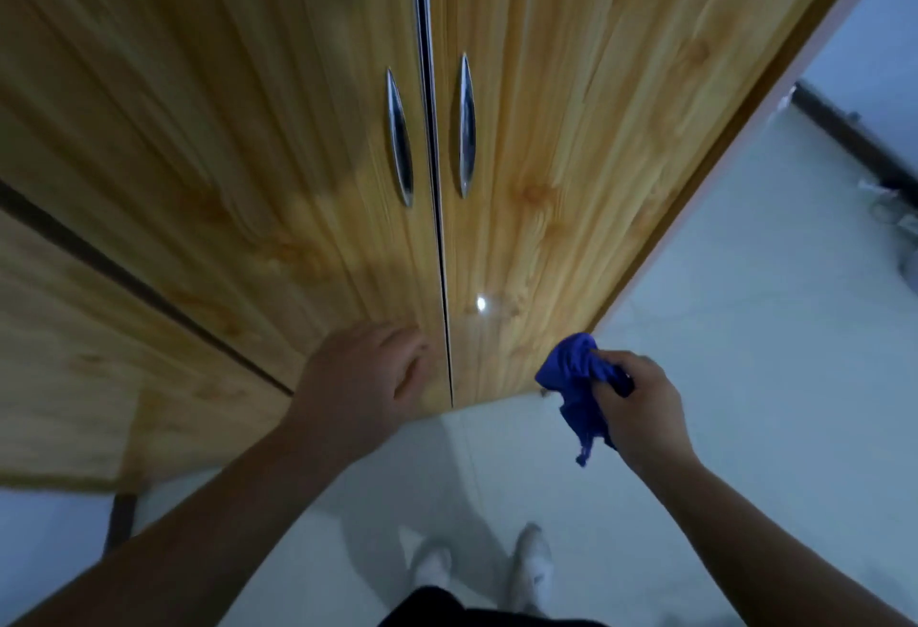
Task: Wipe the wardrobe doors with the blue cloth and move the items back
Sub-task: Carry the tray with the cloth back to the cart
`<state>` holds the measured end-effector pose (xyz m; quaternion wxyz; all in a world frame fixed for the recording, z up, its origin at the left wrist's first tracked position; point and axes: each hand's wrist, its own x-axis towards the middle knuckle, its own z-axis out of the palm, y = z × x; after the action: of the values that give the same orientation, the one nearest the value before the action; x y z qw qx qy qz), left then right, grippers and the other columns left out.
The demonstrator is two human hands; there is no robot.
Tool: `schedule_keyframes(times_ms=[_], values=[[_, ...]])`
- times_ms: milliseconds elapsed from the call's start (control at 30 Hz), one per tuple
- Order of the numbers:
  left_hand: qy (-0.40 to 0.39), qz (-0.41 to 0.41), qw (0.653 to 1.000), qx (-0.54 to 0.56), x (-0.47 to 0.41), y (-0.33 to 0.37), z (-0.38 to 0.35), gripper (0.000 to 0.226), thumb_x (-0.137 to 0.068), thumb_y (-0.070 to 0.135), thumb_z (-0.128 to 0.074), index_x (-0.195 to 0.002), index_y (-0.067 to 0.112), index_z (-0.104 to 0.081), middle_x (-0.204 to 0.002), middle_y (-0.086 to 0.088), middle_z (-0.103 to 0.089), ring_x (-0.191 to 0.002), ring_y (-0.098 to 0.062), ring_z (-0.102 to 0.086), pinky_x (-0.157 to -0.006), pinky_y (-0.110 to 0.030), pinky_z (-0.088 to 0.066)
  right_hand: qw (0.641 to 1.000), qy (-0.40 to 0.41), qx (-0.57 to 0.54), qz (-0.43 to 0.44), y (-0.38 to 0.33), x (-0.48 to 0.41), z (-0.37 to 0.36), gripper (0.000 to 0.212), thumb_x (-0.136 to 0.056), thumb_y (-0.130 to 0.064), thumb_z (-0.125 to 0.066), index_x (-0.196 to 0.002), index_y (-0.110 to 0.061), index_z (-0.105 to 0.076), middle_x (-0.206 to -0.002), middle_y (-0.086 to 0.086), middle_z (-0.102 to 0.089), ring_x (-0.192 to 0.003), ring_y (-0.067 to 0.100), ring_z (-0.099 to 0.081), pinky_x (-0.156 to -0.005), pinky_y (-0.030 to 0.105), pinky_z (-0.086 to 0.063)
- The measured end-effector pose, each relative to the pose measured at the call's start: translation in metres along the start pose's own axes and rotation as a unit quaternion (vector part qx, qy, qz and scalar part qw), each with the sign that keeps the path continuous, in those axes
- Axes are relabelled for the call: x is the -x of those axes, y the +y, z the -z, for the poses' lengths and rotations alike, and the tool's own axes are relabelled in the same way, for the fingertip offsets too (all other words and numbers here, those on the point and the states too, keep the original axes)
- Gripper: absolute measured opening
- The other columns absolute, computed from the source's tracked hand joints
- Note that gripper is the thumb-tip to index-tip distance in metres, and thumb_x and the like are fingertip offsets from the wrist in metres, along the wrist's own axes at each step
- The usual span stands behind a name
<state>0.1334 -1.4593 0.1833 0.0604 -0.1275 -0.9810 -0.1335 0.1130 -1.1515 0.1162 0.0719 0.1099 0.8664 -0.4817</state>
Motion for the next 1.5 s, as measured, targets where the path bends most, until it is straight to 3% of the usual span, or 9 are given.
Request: schedule_keyframes(times_ms=[167,300,433,600,767,933,1167,1367,1500], values=[[-0.113,0.078,0.99,0.045,0.054,-0.041,-0.077,0.019,-0.096,0.036,-0.061,-0.111,0.031,-0.071,-0.105,0.012,-0.074,-0.095,-0.017,-0.07,-0.07,-0.027,-0.048,0.989,0.002,0.087,-0.123,0.082,0.057,-0.014,0.03,-0.084,-0.014,-0.057,-0.082,-0.043,-0.064,-0.079,-0.011,-0.067,-0.064,0.007,-0.064,-0.048,0.022,-0.047],[-0.288,0.169,0.934,0.127,0.071,-0.054,-0.128,0.012,-0.096,0.042,-0.058,-0.104,0.041,-0.067,-0.098,0.014,-0.071,-0.091,-0.012,-0.068,-0.067,-0.026,-0.043,0.969,0.018,0.09,-0.227,0.137,0.119,-0.017,0.036,-0.087,-0.013,-0.059,-0.084,-0.048,-0.062,-0.081,-0.015,-0.07,-0.069,0.006,-0.066,-0.046,0.018,-0.044],[-0.378,0.081,0.919,0.079,0.074,-0.039,-0.165,0.019,-0.096,0.044,-0.056,-0.109,0.039,-0.07,-0.091,0.013,-0.069,-0.081,-0.007,-0.063,-0.065,-0.025,-0.047,0.94,0.028,0.09,-0.327,0.176,0.184,-0.007,0.021,-0.094,-0.017,-0.057,-0.101,-0.036,-0.062,-0.082,-0.009,-0.067,-0.069,0.005,-0.061,-0.056,0.023,-0.046],[-0.477,0.028,0.871,0.116,0.046,0.026,-0.199,0.007,-0.098,0.033,-0.063,-0.097,0.04,-0.067,-0.102,0.01,-0.075,-0.098,-0.012,-0.07,-0.09,-0.033,-0.056,0.9,0.078,0.032,-0.428,0.226,0.26,0.01,0.02,-0.094,-0.013,-0.057,-0.105,-0.027,-0.067,-0.09,0.003,-0.072,-0.082,0.022,-0.068,-0.077,0.04,-0.057],[-0.522,-0.073,0.848,0.061,0.005,0.11,-0.236,0.008,-0.098,0.035,-0.062,-0.1,0.039,-0.069,-0.101,0.014,-0.074,-0.1,-0.008,-0.069,-0.082,-0.025,-0.052,0.852,0.153,-0.054,-0.498,0.272,0.317,0.02,0.021,-0.092,-0.012,-0.06,-0.106,-0.025,-0.069,-0.086,-0.004,-0.07,-0.081,0.019,-0.067,-0.079,0.042,-0.057],[-0.529,-0.103,0.841,0.041,-0.029,0.191,-0.267,0.017,-0.1,0.03,-0.062,-0.113,0.027,-0.073,-0.111,0.006,-0.073,-0.103,-0.013,-0.067,-0.085,-0.025,-0.047,0.815,0.217,-0.113,-0.525,0.313,0.339,0.036,0.023,-0.089,-0.015,-0.063,-0.103,-0.031,-0.07,-0.082,-0.013,-0.069,-0.074,0.007,-0.064,-0.065,0.031,-0.05],[-0.554,-0.177,0.813,-0.031,-0.065,0.249,-0.267,0.018,-0.101,0.044,-0.053,-0.113,0.04,-0.066,-0.106,0.017,-0.07,-0.095,-0.002,-0.065,-0.086,-0.032,-0.058,0.827,0.226,-0.123,-0.499,0.345,0.292,0.126,0.018,-0.087,-0.018,-0.065,-0.093,-0.035,-0.067,-0.082,-0.008,-0.072,-0.072,0.008,-0.065,-0.062,0.03,-0.05],[-0.558,-0.07,0.827,0.011,-0.107,0.267,-0.282,0.018,-0.104,0.025,-0.057,-0.117,0.02,-0.07,-0.115,0.0,-0.072,-0.107,-0.014,-0.066,-0.087,-0.026,-0.05,0.85,0.271,-0.116,-0.436,0.361,0.196,0.243,0.018,-0.09,-0.017,-0.064,-0.096,-0.034,-0.067,-0.081,-0.011,-0.07,-0.071,0.007,-0.066,-0.052,0.021,-0.044],[-0.551,-0.067,0.831,0.022,-0.161,0.3,-0.313,0.014,-0.102,0.02,-0.059,-0.108,0.017,-0.071,-0.107,-0.005,-0.074,-0.104,-0.02,-0.068,-0.087,-0.027,-0.05,0.855,0.285,-0.11,-0.419,0.376,0.139,0.3,0.017,-0.092,-0.019,-0.062,-0.098,-0.035,-0.066,-0.085,-0.009,-0.071,-0.076,0.012,-0.067,-0.055,0.025,-0.048]])
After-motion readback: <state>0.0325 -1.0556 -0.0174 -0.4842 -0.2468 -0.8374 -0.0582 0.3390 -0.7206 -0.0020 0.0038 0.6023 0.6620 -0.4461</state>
